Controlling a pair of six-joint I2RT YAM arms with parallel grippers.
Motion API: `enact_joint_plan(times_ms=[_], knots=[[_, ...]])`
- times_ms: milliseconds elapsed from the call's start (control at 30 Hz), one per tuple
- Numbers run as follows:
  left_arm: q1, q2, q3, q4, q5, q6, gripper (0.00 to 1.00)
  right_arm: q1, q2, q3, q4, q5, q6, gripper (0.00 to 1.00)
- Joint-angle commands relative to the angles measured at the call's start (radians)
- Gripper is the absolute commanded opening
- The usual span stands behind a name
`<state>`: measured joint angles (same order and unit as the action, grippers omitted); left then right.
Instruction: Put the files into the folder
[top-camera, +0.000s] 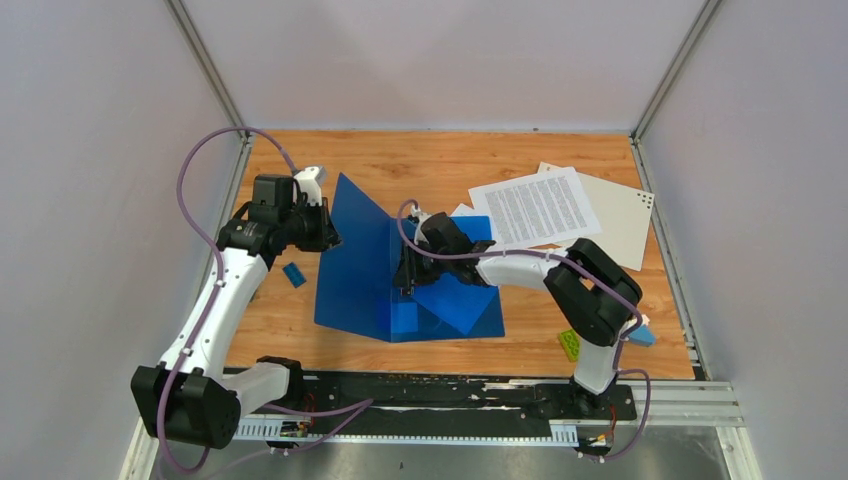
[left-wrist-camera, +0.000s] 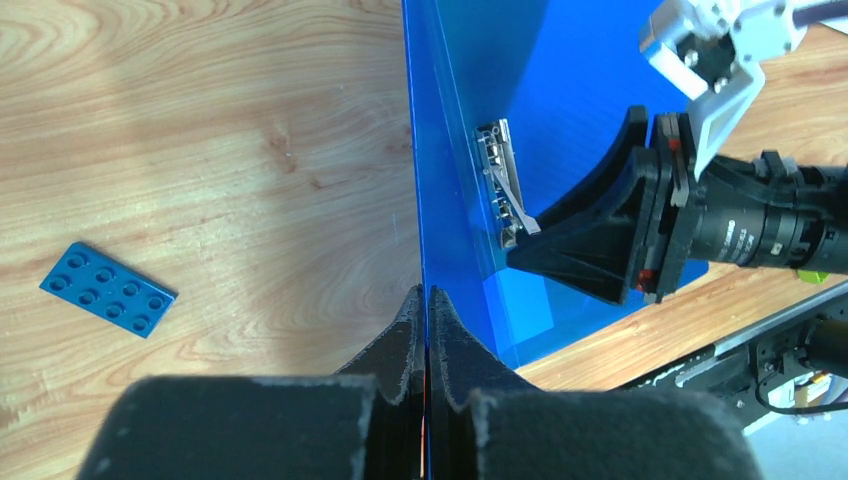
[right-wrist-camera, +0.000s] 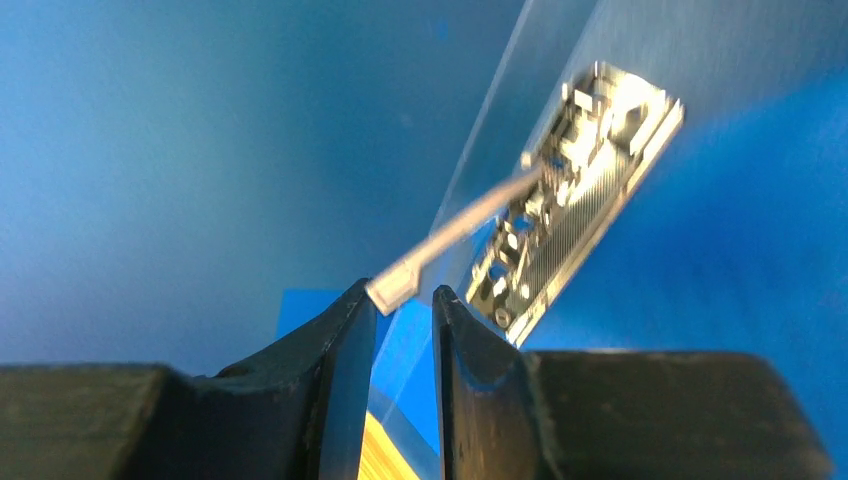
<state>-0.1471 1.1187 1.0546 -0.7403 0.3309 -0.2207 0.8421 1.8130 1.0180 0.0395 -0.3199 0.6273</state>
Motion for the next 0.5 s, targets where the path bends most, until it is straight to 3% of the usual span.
enact_joint_plan(times_ms=[0,267,467], knots=[[0.007,-0.033,0.023,0.027,0.008,0.024,0.00,-0.040,0.056,0.158,0.014,0.035,0.000,0.28],[0.007,-0.027,0.021,0.025,0.026,0.019,0.00,-0.116,0.221,0.393,-0.124,0.102,-0.106,0.26],[0.007,-0.037,0.021,0.022,-0.003,0.027,0.00,-0.154,0.095,0.383,-0.184,0.111,-0.102,0.47]])
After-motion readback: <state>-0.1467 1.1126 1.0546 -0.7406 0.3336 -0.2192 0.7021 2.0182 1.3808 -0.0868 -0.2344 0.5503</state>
